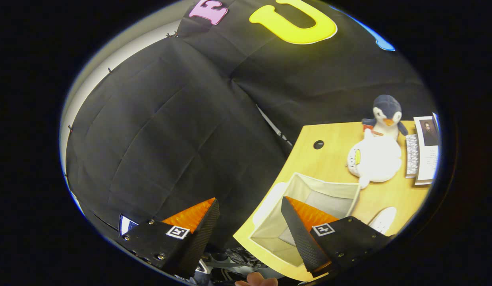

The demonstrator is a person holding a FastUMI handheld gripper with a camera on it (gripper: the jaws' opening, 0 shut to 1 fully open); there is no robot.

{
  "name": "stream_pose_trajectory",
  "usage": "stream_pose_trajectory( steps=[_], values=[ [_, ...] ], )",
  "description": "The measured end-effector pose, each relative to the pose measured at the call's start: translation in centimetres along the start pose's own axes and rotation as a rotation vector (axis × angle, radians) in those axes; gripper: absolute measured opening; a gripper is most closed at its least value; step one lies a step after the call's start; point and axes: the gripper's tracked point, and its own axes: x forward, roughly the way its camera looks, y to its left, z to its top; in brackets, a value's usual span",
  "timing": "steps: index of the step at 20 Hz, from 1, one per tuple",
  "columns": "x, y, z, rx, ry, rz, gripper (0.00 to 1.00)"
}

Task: Open the storage box then place both shoes into the box .Put the left shoe in first, then the right shoe, with the right side of both shoes facing outward in a uniform manner.

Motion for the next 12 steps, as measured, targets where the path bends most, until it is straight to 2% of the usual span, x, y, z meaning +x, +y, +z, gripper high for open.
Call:
stream_pose_trajectory(
  steps=[12],
  values=[
    [-7.1,-13.3,-5.8,0.092,0.036,-0.229,0.96]
  ],
)
